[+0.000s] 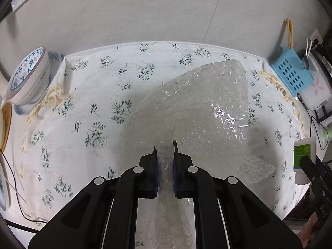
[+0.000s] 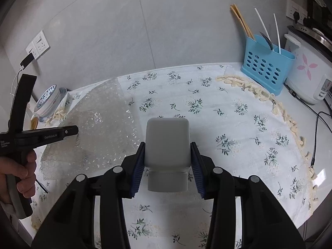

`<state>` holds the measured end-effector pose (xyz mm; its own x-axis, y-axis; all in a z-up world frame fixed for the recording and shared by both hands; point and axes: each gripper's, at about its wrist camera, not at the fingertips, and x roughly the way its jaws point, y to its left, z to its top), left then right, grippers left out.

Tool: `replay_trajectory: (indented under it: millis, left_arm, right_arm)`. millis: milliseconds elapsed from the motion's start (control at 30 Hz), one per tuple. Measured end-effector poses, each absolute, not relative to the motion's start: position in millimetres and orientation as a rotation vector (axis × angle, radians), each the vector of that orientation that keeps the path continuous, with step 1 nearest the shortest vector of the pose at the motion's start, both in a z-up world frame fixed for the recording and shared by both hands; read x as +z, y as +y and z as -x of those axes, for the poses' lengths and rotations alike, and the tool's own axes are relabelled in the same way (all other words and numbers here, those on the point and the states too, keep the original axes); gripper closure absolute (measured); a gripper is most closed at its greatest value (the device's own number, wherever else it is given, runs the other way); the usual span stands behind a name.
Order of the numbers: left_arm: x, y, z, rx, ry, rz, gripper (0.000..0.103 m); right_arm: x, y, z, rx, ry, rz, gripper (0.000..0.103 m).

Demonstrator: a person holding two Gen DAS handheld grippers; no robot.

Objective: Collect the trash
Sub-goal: 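Carry the bubble wrap and pill bottle with both grippers to the bin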

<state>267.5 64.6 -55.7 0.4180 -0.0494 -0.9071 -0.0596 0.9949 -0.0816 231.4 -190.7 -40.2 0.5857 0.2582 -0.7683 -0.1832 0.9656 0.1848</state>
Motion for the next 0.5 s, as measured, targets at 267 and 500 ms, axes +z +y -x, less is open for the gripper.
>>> replay_trajectory:
  millis: [267,500]
  left_arm:
    - [-42.1,61.3,-233.9,-0.003,1.131,0.13,0.094]
    - [-30.3,56.1,-208.3,-0.009,1.116,0.137,0.094]
  right_arm:
    - [-32.6,-196.0,-208.0,0.267,0.897,-0.089,0.063]
    - [-23.7,-199.9,-189.3,0.278,0.88,-0.085,0.063]
